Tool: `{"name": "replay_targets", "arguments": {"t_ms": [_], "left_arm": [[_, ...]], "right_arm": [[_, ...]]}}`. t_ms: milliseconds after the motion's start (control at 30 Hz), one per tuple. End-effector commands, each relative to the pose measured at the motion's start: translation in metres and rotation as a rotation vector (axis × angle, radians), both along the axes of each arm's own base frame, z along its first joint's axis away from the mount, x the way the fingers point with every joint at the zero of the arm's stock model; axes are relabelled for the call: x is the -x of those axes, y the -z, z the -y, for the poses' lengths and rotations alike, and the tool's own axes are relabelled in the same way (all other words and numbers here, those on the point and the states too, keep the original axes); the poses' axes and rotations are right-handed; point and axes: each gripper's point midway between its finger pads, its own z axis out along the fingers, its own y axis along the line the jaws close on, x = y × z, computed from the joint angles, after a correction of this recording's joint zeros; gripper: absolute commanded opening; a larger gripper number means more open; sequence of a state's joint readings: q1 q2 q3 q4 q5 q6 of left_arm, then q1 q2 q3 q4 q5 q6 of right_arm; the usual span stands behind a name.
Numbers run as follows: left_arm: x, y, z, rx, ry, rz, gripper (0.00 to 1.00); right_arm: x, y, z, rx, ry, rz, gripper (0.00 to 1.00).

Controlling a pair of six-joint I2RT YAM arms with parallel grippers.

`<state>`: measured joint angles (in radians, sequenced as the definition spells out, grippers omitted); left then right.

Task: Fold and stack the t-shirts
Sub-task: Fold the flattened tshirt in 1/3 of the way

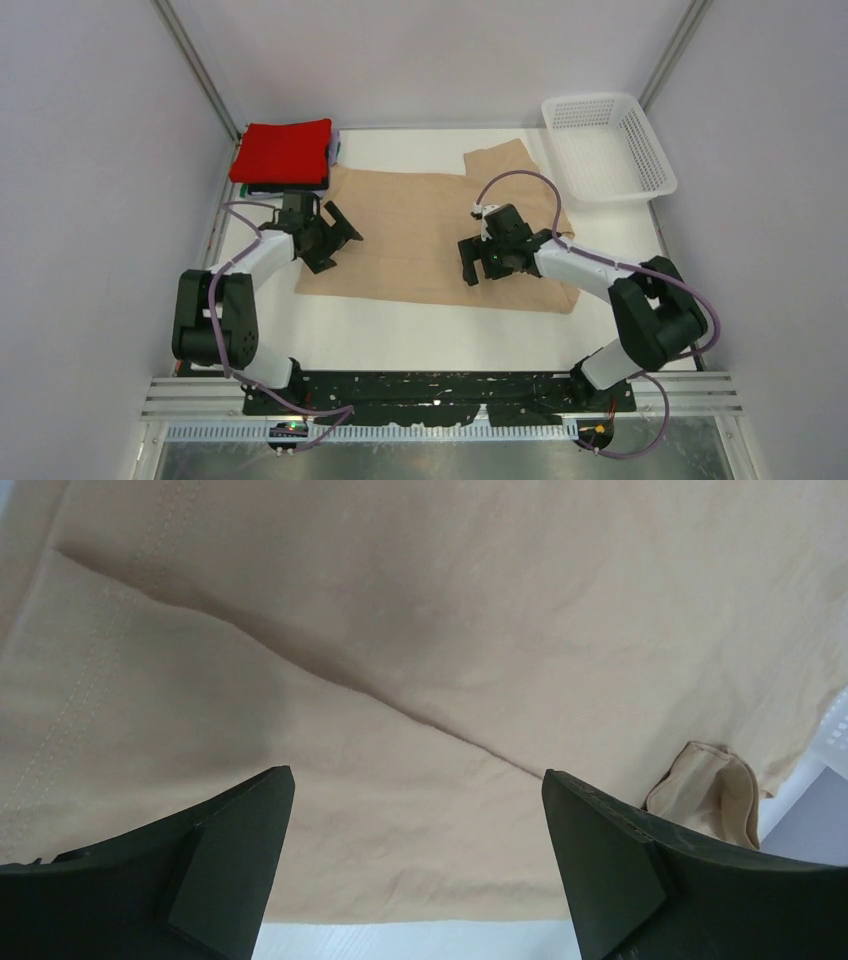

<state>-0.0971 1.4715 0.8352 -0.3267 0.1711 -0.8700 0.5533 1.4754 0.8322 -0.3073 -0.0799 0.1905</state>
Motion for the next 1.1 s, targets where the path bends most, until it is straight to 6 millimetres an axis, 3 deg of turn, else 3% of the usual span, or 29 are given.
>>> {"name": "replay_targets", "arguments": {"t_ms": [0, 233, 367, 533, 667, 800, 900, 1067], "left_arm": [[-0.028, -0.004, 0.01, 0.017, 0.056, 0.044, 1.0], [-0.033, 0.015, 0.005, -0.025, 0.054, -0.017, 1.0], [-0.03, 0.023, 0.001, -0.053, 0.06, -0.07, 1.0], [-0.014, 0.035, 0.003, -0.042, 0.078, -0.123, 0.99], [0.012, 0.041, 0.008, -0.014, 0.1, -0.161, 1.0], [0.055, 0.044, 0.011, -0.026, 0.115, -0.182, 0.99], [0.1, 0.054, 0.006, -0.072, 0.121, -0.231, 1.0], [0.155, 0.064, -0.002, -0.097, 0.084, -0.248, 1.0]], "right_arm": [[-0.046, 0.005, 0.018, 0.058, 0.166, 0.048, 0.96], [-0.115, -0.004, 0.038, 0.063, 0.299, 0.11, 0.96], [-0.116, 0.008, 0.043, 0.109, 0.309, 0.062, 0.95], [-0.087, 0.03, 0.055, 0.161, 0.324, -0.036, 0.96], [-0.053, 0.041, 0.057, 0.16, 0.306, -0.096, 0.96], [-0.017, 0.044, 0.056, 0.185, 0.28, -0.131, 0.96], [0.007, 0.044, 0.061, 0.211, 0.261, -0.141, 0.95], [0.03, 0.041, 0.079, 0.272, 0.262, -0.135, 0.96]]}}
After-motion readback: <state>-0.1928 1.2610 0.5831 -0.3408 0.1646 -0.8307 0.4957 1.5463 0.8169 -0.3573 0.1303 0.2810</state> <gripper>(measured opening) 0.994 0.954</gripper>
